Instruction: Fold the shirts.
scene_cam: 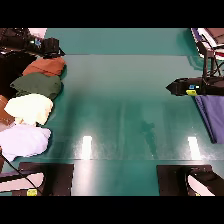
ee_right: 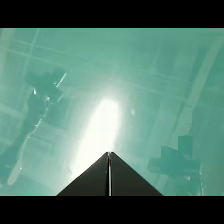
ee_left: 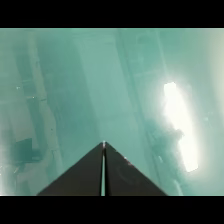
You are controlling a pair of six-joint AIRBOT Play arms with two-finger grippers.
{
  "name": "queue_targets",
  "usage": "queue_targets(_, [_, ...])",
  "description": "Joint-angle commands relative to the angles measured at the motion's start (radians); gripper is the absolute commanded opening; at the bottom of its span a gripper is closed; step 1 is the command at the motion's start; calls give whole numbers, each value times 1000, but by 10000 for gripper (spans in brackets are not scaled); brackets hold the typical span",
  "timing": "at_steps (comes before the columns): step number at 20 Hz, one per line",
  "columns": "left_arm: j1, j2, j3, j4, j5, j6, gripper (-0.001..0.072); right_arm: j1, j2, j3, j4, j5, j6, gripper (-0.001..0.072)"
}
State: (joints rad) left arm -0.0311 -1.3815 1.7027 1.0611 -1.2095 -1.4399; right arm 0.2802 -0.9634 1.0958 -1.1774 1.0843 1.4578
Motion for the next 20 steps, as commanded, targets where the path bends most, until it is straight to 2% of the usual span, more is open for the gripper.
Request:
queue_targets(1, [0, 1, 0, -17, 42, 1, 23, 1, 0, 1, 0, -1, 0, 18])
queue_targets(3, [0, -4, 0, 19, 132, 41, 49, 1, 0, 1, 0, -2, 0, 18])
queue_targets(4, [1, -11, 0, 75, 184, 60, 336, 1, 0, 2, 0, -3, 0, 18])
queue_targets(5, [1, -24, 0, 142, 232, 48, 524, 1, 0, 1, 0, -4, 0, 18])
queue_targets(6, [1, -45, 0, 235, 279, 25, 548, 1, 0, 1, 0, -3, 0, 18])
queue_targets(9, [14, -150, 0, 464, 386, -64, 548, 1, 0, 1, 1, -3, 0, 18])
queue_targets(12, [71, -290, 0, 474, 475, -105, 548, 1, 0, 1, 2, -3, 0, 18])
queue_targets(17, [146, -444, 0, 474, 642, -105, 548, 1, 0, -13, 6, -24, 0, 18])
queue_targets(20, [171, -489, 0, 474, 675, -105, 547, 1, -1, -44, 8, -27, 0, 18])
